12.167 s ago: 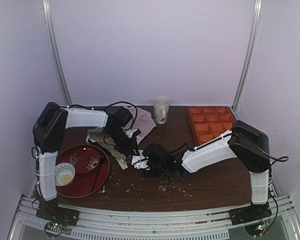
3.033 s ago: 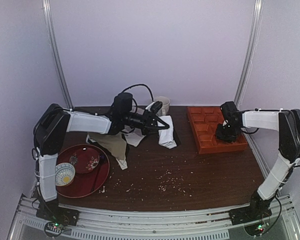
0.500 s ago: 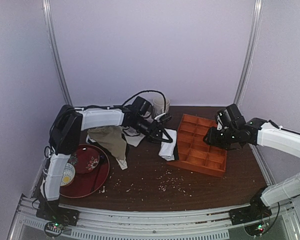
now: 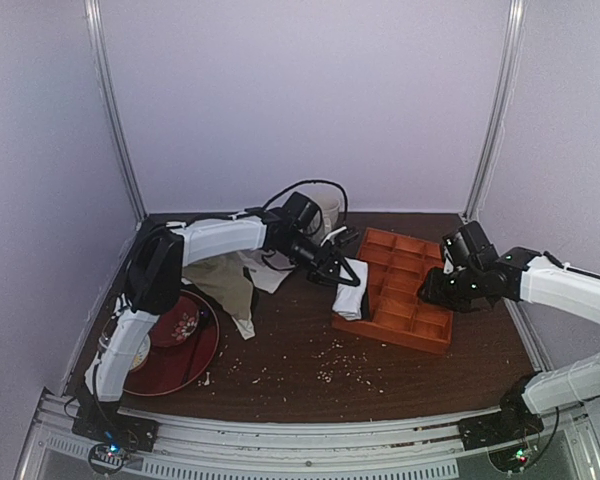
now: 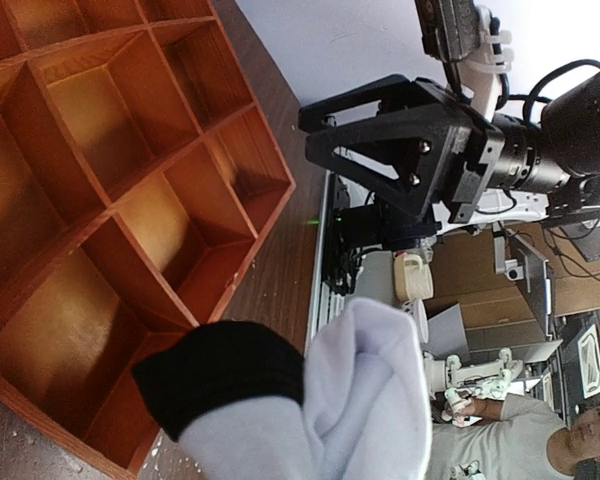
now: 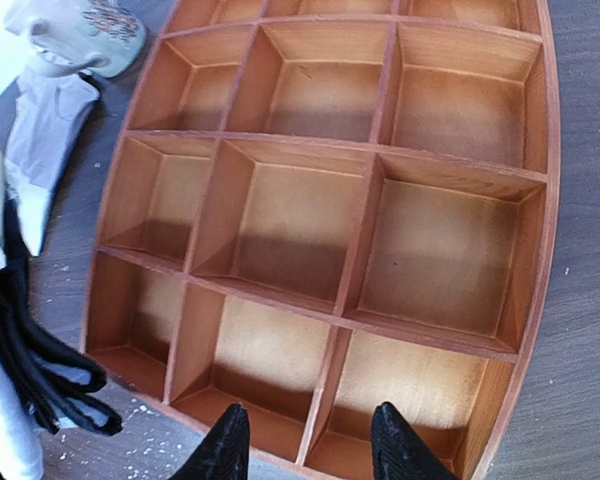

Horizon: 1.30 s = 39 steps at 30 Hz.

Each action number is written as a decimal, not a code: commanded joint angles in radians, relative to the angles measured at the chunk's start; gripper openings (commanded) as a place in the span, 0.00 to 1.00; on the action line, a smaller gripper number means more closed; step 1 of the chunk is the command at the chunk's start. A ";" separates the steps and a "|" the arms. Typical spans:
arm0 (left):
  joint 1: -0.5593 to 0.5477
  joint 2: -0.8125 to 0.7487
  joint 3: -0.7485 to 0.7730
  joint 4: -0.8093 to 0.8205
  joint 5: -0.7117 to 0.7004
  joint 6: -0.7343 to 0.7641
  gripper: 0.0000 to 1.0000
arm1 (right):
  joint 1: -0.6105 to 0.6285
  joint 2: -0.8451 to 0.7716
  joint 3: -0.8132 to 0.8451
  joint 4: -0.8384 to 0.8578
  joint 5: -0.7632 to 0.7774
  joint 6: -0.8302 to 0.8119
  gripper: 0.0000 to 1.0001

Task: Roll the underwear
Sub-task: Move the storage box to the center of the board.

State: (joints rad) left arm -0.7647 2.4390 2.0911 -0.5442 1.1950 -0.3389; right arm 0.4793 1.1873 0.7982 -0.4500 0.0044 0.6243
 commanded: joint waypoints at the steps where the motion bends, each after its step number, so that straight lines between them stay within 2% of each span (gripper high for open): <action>1: 0.002 -0.018 0.039 -0.114 -0.054 0.103 0.00 | -0.012 0.085 0.053 -0.005 0.066 0.028 0.40; 7: 0.002 -0.089 -0.033 -0.107 -0.059 0.114 0.00 | -0.044 0.262 0.148 0.003 0.083 0.062 0.38; 15: 0.002 -0.183 -0.132 -0.017 -0.051 0.067 0.00 | -0.055 0.381 0.178 0.023 0.124 0.077 0.38; 21: 0.002 -0.222 -0.152 0.006 -0.040 0.049 0.00 | -0.056 0.467 0.204 0.057 0.118 0.051 0.35; 28: 0.003 -0.263 -0.167 -0.002 -0.029 0.043 0.00 | -0.056 0.534 0.241 0.050 0.083 -0.056 0.21; 34: 0.007 -0.303 -0.218 -0.059 -0.034 0.094 0.00 | -0.036 0.515 0.208 0.080 0.038 -0.133 0.18; 39: 0.012 -0.346 -0.292 -0.084 -0.037 0.123 0.00 | 0.032 0.504 0.199 0.081 0.034 -0.189 0.18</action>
State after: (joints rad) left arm -0.7628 2.1578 1.8439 -0.6083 1.1423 -0.2611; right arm 0.4465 1.7092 1.0096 -0.3805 0.0750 0.5114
